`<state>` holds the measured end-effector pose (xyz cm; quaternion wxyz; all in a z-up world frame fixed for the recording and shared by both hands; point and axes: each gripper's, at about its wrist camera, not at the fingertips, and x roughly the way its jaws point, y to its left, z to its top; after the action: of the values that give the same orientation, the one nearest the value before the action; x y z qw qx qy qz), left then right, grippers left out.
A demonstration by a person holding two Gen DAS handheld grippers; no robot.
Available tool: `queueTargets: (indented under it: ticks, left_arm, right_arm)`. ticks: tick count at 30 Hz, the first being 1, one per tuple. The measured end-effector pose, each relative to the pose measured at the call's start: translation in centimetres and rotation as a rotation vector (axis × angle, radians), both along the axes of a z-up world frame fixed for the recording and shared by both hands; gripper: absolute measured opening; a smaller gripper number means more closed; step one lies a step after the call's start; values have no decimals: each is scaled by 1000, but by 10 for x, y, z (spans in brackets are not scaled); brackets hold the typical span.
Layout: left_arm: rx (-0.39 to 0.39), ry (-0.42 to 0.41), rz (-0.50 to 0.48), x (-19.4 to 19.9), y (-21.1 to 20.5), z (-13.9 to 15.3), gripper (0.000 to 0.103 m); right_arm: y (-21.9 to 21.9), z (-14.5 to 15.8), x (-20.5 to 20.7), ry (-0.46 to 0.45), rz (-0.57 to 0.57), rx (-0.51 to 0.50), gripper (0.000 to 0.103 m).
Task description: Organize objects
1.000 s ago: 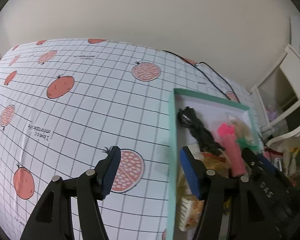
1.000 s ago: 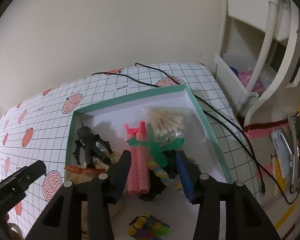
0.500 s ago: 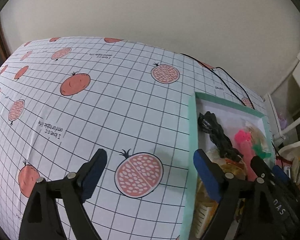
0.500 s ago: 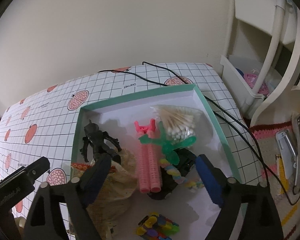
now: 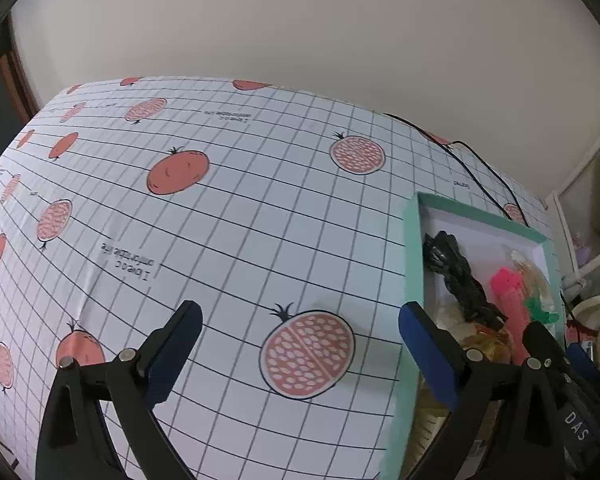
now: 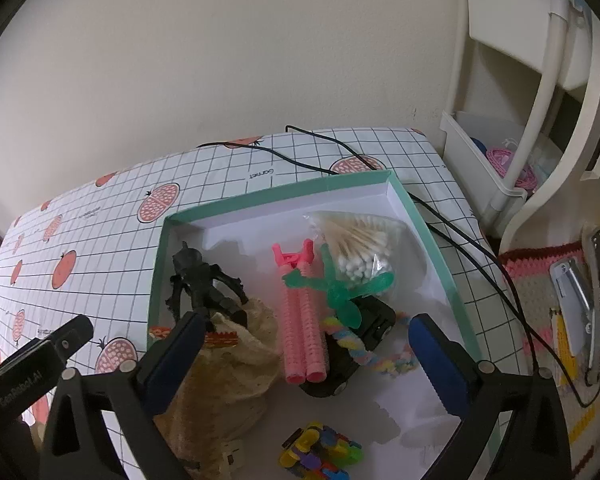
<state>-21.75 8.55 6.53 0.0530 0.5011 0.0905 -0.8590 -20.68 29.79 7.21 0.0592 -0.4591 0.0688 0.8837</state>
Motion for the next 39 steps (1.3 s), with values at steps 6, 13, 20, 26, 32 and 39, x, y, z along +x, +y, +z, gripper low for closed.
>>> queueTargets:
  ticks: [6, 13, 20, 26, 32, 39]
  left_arm:
    - [14, -7, 10, 4, -6, 3, 99]
    - [35, 7, -33, 11, -9, 14, 99]
    - [26, 47, -52, 24, -10, 29, 99]
    - [20, 70, -73, 39, -15, 37, 99]
    - [28, 69, -91, 59, -22, 38, 99]
    - [12, 66, -107, 86, -30, 40, 99]
  right_arm:
    - [-5, 5, 4, -2, 7, 7, 103]
    - [-12, 22, 13, 14, 20, 12, 103]
    - [-15, 31, 30, 14, 38, 22, 103]
    - [-15, 33, 47, 9, 55, 51, 103]
    - [-21, 35, 69, 4, 91, 76, 103]
    - [-31, 36, 95, -2, 111, 83, 103]
